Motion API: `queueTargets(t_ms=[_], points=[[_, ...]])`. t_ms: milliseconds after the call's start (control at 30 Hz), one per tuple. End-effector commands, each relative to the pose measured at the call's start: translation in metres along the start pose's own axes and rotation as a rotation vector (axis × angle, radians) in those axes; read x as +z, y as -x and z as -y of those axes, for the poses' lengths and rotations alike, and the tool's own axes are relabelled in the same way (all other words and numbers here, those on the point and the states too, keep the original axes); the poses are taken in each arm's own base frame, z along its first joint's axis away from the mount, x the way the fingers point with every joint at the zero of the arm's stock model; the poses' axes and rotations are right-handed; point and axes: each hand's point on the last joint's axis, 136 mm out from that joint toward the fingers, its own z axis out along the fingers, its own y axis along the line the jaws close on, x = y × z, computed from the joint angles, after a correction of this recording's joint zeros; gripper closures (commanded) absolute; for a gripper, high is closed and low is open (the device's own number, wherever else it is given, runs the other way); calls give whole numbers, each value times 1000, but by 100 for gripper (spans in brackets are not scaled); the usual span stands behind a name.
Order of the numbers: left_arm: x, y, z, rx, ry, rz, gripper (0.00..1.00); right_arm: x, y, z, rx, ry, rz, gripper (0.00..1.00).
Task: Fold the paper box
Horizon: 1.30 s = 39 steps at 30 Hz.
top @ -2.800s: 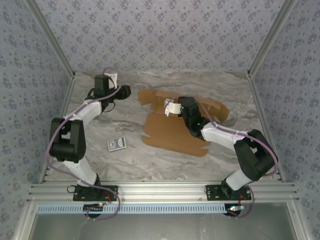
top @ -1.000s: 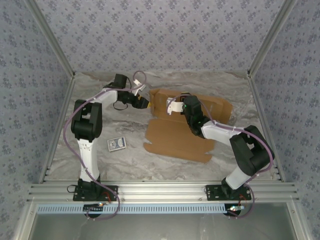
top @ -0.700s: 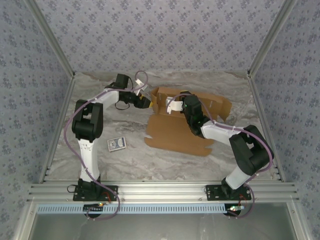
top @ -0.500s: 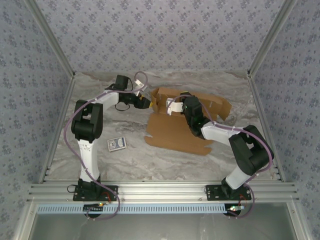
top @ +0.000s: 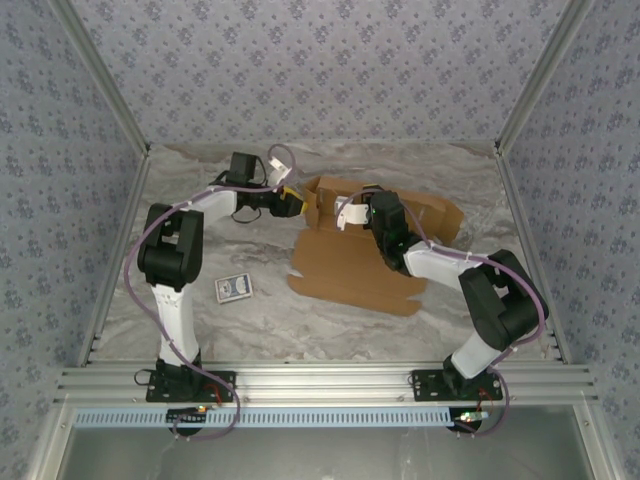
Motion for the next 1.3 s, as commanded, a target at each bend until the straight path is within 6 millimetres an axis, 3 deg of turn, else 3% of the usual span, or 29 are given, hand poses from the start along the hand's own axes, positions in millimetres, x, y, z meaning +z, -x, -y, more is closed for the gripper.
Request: queueTargets(t_ms=[0, 433, 833, 1267], points=[[-2, 29, 17, 109, -26, 51, 45, 3, 7, -21, -24, 98, 36, 100], [1, 39, 5, 109, 75, 139, 43, 9, 7, -30, -14, 144, 44, 100], [5, 34, 9, 184, 159, 145, 32, 11, 8, -29, 10, 170, 46, 100], [2, 39, 4, 175, 220, 164, 30, 13, 7, -28, 21, 188, 41, 100]])
